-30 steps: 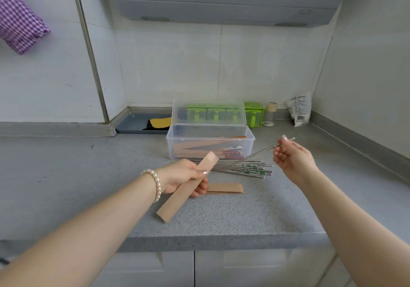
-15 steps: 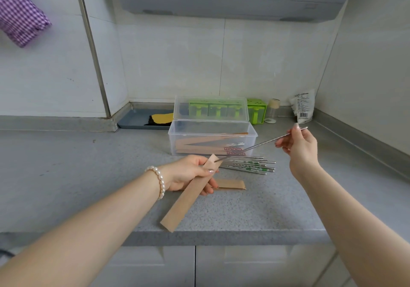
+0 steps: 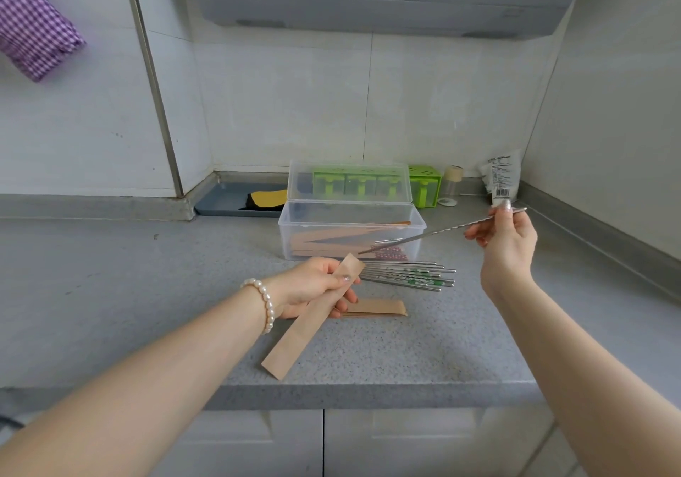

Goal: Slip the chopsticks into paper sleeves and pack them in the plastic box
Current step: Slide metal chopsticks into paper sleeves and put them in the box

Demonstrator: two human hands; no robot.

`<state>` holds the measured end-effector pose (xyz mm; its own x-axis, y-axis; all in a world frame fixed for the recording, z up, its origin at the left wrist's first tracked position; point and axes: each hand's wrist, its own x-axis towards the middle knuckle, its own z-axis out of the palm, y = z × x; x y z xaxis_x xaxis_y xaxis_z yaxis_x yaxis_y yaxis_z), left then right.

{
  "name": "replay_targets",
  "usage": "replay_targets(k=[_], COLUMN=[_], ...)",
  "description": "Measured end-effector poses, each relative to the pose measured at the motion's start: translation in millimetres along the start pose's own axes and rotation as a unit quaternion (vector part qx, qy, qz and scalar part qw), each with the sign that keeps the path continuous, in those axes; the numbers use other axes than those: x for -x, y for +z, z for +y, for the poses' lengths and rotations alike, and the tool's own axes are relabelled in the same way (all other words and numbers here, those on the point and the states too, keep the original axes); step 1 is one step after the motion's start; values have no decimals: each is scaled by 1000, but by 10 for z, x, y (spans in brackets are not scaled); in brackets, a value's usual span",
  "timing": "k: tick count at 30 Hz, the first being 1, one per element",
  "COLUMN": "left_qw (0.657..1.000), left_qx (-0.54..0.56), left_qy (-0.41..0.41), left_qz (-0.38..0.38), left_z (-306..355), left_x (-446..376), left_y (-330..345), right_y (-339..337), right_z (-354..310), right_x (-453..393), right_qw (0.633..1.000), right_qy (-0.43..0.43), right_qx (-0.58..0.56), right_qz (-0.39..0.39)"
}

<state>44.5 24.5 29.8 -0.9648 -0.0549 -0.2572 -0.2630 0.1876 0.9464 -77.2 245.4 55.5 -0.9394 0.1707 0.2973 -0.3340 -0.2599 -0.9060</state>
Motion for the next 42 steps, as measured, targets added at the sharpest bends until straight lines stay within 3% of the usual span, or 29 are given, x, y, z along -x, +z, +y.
replay_targets(k=[14,22,31,37,42], left_qw=[1000,998,995,995,996], left_qx=[-13,-37,-87,-94,-79], left_qy=[3,27,24,19,17], left_qz=[4,-37,-49,-36,-38], left_z=[26,71,112,110,103], left_x=[16,80,87,97,85], left_y=[32,109,222,226,225], right_y=[73,108,311,341,328], right_z=[-42,-21,207,314,355], right_x=[117,27,372,518,567], right_qw=[998,986,933,904,893], right_qy=[-16,113,195,251,283], right_qx=[21,88,182,145,113], right_qz=[-54,-86,-243,-315,-332])
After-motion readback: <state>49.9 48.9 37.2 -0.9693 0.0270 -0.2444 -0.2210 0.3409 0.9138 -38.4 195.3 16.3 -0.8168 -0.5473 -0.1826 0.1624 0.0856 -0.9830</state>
